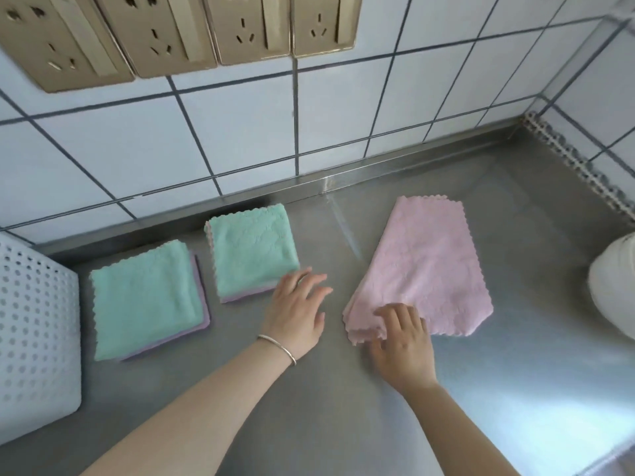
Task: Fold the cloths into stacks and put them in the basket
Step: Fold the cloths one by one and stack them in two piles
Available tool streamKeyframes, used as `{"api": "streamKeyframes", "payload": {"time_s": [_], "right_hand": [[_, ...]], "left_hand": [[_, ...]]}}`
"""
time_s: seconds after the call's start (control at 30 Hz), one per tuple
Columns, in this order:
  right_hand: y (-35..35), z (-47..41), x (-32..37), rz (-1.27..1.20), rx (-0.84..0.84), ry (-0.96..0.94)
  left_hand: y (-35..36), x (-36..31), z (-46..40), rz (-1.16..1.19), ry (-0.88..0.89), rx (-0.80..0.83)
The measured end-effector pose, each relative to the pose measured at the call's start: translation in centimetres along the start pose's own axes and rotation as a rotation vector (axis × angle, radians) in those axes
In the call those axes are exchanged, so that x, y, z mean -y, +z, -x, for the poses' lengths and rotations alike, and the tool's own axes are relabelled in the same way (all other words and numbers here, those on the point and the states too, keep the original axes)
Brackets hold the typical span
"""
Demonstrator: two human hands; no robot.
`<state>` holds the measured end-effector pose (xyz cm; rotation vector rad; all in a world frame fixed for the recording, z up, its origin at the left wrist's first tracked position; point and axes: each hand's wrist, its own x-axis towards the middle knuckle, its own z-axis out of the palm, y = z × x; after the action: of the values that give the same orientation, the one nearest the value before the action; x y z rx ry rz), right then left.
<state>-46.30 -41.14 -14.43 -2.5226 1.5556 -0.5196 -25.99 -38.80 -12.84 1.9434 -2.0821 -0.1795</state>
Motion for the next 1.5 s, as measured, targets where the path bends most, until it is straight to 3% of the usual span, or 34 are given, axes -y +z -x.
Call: {"api": "streamKeyframes", "payload": {"time_s": [0.17, 0.27, 0.5, 0.6, 0.73, 1.0, 1.13, 1.33, 1.5], "right_hand": [[-0.1, 0.8, -2.8, 0.057, 0.060, 0.045], [-0.4, 0.2, -3.3, 0.037, 0.086, 0.039], [-1.3, -1.0, -4.1, -0.114, -0.046, 0.023], [-2.1, -2.3, -4.9, 0.006, -0.093, 0.009], [-5.1, -5.0, -7.5, 0.101, -0.213, 0.223], [-15.5, -9.7, -9.4, 0.127, -0.245, 0.296], [-20.6, -10.0, -5.6, -0.096, -0.238, 0.203], [-24.9, -10.0, 3.0, -0.365, -0.417, -0.059], [-24.2, -9.8, 9.0, -0.425, -0.288, -0.148]], "left_hand": [[2.1, -3.8, 0.5, 0.086, 0.020, 0.148], [1.8, -5.4, -0.4, 0.024, -0.006, 0.208], [1.7, -8.0, -3.7, 0.037, -0.159, 0.275], [1.0, -8.8, -5.1, 0.160, -0.227, 0.184], [-2.1, -10.0, -7.4, 0.257, -0.300, 0.061], [-11.9, -9.2, -7.9, 0.322, -0.231, -0.263], [-17.8, -6.9, -4.1, 0.274, -0.165, -0.346], [-24.9, -2.1, 2.6, 0.279, -0.204, -0.471], [-27.0, 2.3, 8.3, 0.305, -0.383, -0.466]]}}
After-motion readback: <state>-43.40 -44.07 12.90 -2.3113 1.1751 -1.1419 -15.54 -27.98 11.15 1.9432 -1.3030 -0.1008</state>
